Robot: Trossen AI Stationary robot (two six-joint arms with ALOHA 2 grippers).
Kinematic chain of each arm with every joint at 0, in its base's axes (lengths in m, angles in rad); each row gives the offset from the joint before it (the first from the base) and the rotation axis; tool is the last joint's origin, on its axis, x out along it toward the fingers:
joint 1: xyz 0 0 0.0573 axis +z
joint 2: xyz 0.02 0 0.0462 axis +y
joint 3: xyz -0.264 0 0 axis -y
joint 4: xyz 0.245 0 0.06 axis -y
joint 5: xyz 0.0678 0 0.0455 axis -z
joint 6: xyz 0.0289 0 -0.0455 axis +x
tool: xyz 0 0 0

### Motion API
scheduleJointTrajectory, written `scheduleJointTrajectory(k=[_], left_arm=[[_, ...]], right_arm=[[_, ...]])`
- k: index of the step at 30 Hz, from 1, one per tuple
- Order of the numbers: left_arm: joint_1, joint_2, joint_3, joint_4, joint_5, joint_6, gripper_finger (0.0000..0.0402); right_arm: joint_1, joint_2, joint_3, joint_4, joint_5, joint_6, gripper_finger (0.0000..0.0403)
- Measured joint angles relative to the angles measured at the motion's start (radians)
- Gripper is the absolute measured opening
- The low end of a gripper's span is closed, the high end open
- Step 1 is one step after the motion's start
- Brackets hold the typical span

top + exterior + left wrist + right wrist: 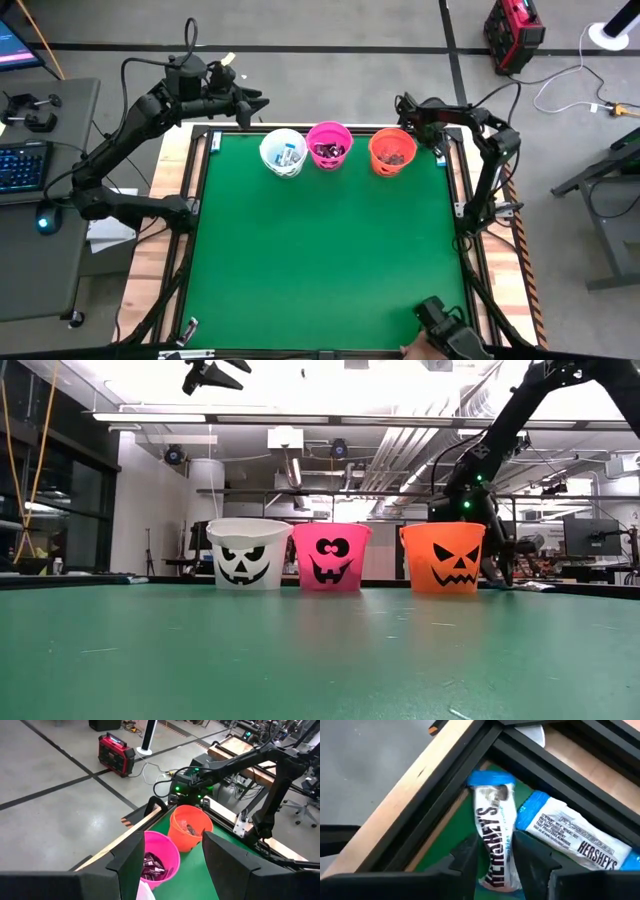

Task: Sort candy by brand, put in halloween buckets
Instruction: Put the white chocolate into the white bucket

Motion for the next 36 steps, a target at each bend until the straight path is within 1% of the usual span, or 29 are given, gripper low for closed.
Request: scheduleJointTrajectory(k=[3,5,7,8,9,12,14,16,18,20,22,25,29,32,36], left_arm=[[0.0,0.0,0.0,0.0,0.0,0.0,0.0188],[0.0,0.0,0.0,0.0,0.0,0.0,0.0188],[0.0,0.0,0.0,0.0,0.0,0.0,0.0188],[0.0,0.0,0.0,0.0,0.0,0.0,0.0188],[0.0,0.0,0.0,0.0,0.0,0.0,0.0188],[0.0,0.0,0.0,0.0,0.0,0.0,0.0188],[0.0,0.0,0.0,0.0,0.0,0.0,0.0188],[0.0,0.0,0.0,0.001,0.0,0.0,0.0188],[0.0,0.0,0.0,0.002,-0.005,0.0,0.0188],[0.0,0.0,0.0,0.002,-0.007,0.0,0.0188],[0.0,0.0,0.0,0.003,-0.022,0.0,0.0188],[0.0,0.0,0.0,0.004,-0.053,-0.002,0.0188],[0.0,0.0,0.0,0.005,-0.058,-0.002,0.0188],[0.0,0.0,0.0,0.005,-0.058,-0.022,0.0188],[0.0,0.0,0.0,0.006,-0.058,-0.028,0.0188]], right_arm=[[0.001,0.0,0.0,-0.005,-0.011,-0.017,0.0097],[0.002,-0.005,0.0,-0.002,-0.021,-0.042,0.0068],[0.002,-0.021,0.0,0.02,-0.023,-0.095,0.003],[0.002,-0.036,-0.001,0.029,-0.024,-0.114,0.0019],[0.002,-0.053,-0.002,0.04,-0.024,-0.132,0.0014],[0.002,-0.117,-0.005,0.09,-0.022,-0.155,0.002],[0.003,-0.176,0.004,0.211,0.022,-0.204,0.0013],[0.014,-0.237,0.002,0.281,0.041,-0.305,0.0007],[0.043,-0.283,-0.001,0.391,0.024,-0.411,0.0008],[0.091,-0.333,-0.001,0.483,-0.031,-0.483,0.0007],[0.151,-0.357,0.003,0.584,-0.111,-0.56,0.0005],[0.262,-0.357,0.0,0.672,-0.23,-0.645,0.0005],[0.434,-0.324,0.001,0.799,-0.426,-0.754,0.0006],[0.549,-0.275,0.0,0.897,-0.485,-0.802,0.0006],[0.661,-0.205,0.0,1.117,-0.541,-0.839,0.0006]])
